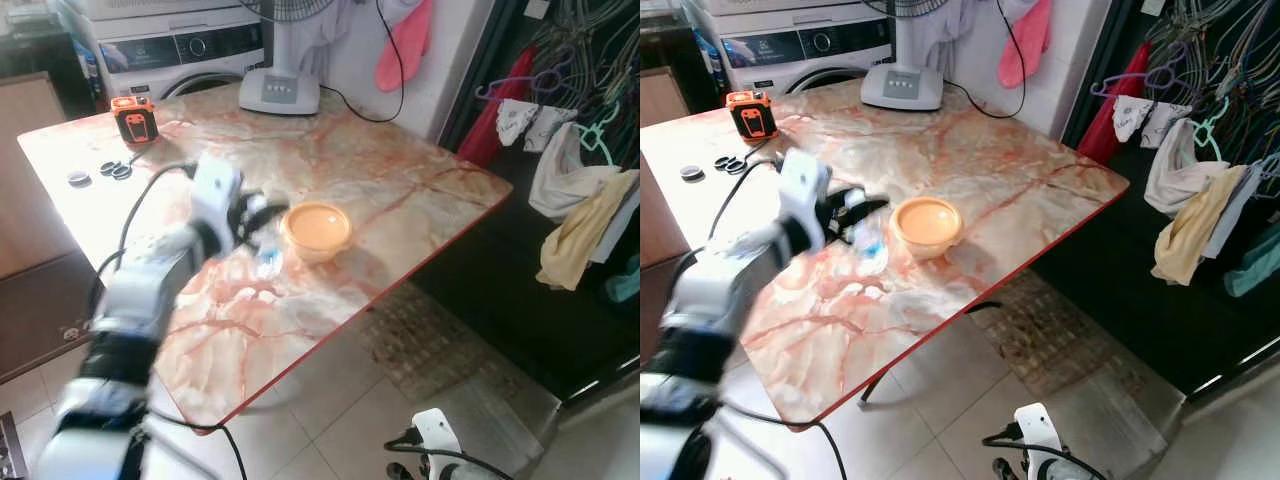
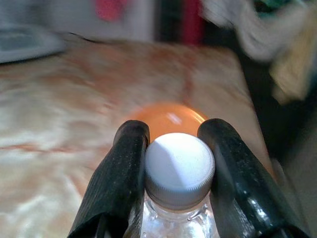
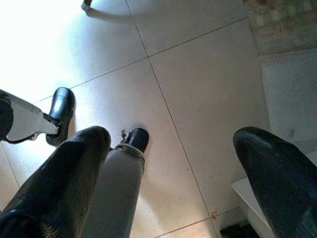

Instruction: Restocking fridge

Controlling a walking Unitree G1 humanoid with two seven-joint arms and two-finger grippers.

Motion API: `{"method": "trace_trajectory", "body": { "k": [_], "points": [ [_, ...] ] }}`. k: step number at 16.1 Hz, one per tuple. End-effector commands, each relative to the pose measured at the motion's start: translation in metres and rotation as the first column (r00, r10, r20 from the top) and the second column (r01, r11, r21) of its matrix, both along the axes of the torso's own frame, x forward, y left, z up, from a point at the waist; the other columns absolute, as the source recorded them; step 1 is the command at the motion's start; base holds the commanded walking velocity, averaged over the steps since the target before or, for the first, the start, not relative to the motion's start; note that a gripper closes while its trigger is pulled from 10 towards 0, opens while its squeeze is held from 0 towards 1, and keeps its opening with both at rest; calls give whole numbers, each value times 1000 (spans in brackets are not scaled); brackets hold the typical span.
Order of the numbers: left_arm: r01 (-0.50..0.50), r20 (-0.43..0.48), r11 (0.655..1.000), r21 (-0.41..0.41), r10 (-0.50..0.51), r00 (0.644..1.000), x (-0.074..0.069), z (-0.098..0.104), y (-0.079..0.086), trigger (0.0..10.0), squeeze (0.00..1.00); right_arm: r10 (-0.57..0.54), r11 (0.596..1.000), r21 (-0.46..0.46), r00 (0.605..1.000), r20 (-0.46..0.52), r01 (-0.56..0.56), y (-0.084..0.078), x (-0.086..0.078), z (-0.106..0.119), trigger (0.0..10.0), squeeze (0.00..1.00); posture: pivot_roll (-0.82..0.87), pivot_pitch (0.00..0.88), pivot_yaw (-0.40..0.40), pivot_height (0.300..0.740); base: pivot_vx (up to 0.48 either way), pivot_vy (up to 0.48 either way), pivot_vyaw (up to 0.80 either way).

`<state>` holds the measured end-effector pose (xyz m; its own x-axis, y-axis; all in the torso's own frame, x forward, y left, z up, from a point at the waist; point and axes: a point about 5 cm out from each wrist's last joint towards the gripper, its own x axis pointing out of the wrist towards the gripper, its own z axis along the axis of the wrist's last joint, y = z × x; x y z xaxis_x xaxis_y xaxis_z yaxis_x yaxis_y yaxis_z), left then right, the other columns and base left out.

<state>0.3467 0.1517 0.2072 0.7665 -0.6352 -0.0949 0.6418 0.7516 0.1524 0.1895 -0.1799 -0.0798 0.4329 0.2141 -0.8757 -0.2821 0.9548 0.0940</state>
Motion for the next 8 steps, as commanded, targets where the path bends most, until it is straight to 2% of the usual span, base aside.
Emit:
{"method": "trace_trajectory", "body": {
  "k": [1, 4, 5, 6, 8],
  "points": [
    [79, 10, 997, 10, -79, 997, -5, 5, -8, 0, 0, 1, 1000, -8, 1000, 7, -1, -4, 2, 2, 10000, 0, 0, 0, -126, 740, 0, 0, 0],
    [97, -2, 995, 11, -97, 995, -9, 6, -8, 0, 0, 1, 1000, -8, 1000, 7, -1, -4, 2, 2, 10000, 0, 0, 0, -126, 740, 0, 0, 0],
    [144, -24, 989, 43, -143, 989, -14, 4, -6, 0, 0, 1, 1000, -9, 1000, 8, -1, -4, 3, 2, 10000, 0, 5, 0, -124, 740, 0, 0, 0],
    [232, -66, 970, 79, -227, 972, -25, 1, -5, 0, 0, 1, 1000, -8, 1000, 8, -1, -4, 3, 2, 10000, 0, 7, 0, -126, 740, 0, 0, 0],
    [313, -90, 947, 72, -306, 948, -36, 1, -9, 0, 0, 2, 1000, -6, 1000, 8, -1, -4, 3, 2, 10000, 0, 7, 0, -126, 740, 0, 0, 0]
  ]
}}
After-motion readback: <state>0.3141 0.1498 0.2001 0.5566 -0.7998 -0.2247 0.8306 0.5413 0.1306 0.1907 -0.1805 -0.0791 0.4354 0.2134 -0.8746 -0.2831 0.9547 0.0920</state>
